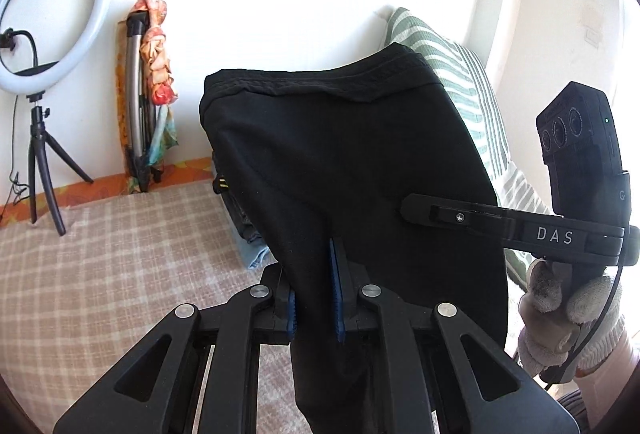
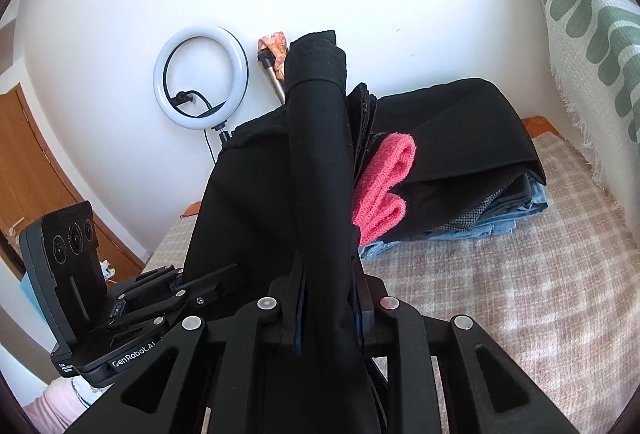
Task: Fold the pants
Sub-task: 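Lift the folded trousers with both tools and carry them toward the clothes stack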
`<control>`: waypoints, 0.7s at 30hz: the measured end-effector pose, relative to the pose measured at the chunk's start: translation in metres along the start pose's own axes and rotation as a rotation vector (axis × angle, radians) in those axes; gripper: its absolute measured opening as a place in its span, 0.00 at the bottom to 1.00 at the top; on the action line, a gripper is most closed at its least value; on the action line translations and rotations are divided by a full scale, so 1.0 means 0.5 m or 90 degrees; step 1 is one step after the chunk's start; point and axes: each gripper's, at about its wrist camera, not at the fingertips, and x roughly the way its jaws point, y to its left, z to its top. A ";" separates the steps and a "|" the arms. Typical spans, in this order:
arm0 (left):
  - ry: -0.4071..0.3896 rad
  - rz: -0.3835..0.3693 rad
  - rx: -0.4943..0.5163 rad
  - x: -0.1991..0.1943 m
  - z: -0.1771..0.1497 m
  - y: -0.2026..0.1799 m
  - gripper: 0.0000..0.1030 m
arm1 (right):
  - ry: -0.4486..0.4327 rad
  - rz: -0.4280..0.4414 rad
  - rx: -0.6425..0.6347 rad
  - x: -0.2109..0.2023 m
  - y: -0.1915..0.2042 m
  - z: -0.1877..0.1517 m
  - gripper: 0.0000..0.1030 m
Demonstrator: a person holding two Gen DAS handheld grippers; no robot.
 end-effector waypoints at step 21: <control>-0.044 0.003 0.019 0.242 0.226 0.022 0.11 | -0.005 -0.048 -0.042 0.148 -0.179 0.295 0.16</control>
